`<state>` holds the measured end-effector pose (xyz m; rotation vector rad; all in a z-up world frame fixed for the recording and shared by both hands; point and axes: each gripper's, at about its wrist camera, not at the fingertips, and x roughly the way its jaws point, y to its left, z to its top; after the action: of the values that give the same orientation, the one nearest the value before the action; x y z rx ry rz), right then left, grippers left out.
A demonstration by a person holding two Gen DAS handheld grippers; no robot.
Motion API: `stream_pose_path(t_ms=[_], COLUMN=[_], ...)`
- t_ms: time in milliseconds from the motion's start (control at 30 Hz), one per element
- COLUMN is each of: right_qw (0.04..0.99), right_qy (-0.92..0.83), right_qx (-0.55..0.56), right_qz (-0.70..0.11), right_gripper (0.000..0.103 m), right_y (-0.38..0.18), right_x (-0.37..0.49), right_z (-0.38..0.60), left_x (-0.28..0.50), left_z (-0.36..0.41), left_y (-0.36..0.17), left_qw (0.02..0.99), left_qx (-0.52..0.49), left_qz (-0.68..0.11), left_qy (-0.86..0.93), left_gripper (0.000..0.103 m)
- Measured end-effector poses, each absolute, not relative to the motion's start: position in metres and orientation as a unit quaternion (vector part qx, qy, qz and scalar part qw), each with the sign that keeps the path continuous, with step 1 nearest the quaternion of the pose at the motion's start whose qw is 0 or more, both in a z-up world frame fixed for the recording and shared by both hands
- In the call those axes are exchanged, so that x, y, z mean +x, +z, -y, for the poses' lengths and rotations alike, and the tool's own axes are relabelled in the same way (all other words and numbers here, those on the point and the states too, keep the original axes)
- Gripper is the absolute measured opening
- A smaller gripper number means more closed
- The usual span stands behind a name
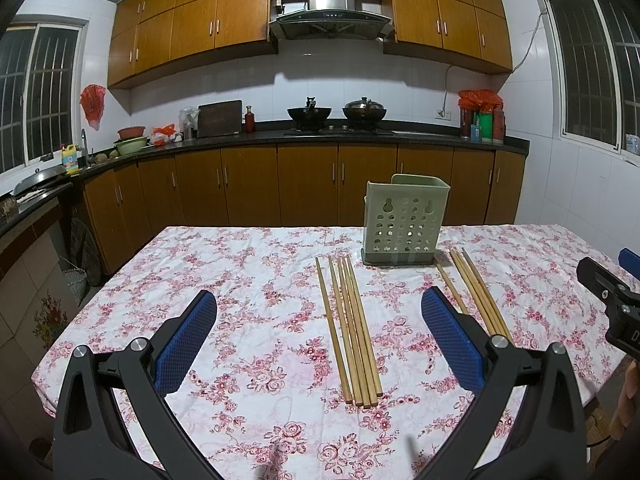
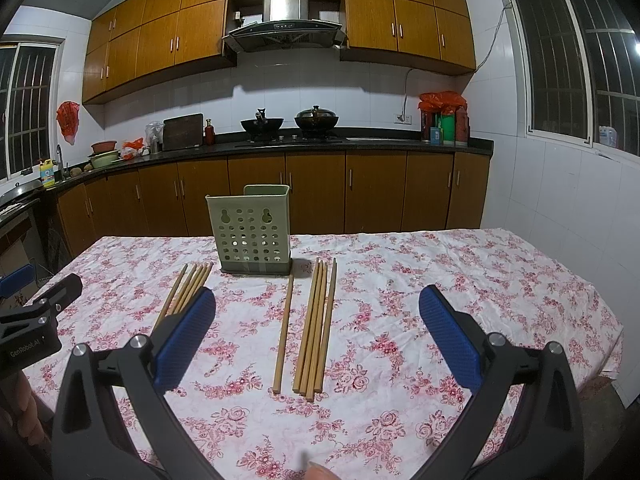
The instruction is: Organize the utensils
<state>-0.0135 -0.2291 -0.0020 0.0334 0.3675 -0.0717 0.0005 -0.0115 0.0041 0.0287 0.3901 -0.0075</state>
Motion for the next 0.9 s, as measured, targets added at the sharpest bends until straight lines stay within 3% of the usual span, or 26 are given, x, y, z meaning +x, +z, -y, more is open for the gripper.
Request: stream_pose_path(t_ms=[900], right_qw=[0.982], right_qy=[-0.036], right_qx=[0.017], right_qz=[-0.184], right_gripper=[0.099], right_y=[-0.0028], right_x=[-0.0127], right_z=[0.2294], left_x=[0.0003], left_z=[0.0185], left_y=[0.0066], left_qw=[0.981], left_qx=[0.014], left_qz=[-0.196], left_qy=[-0.004], left_gripper=[0.101])
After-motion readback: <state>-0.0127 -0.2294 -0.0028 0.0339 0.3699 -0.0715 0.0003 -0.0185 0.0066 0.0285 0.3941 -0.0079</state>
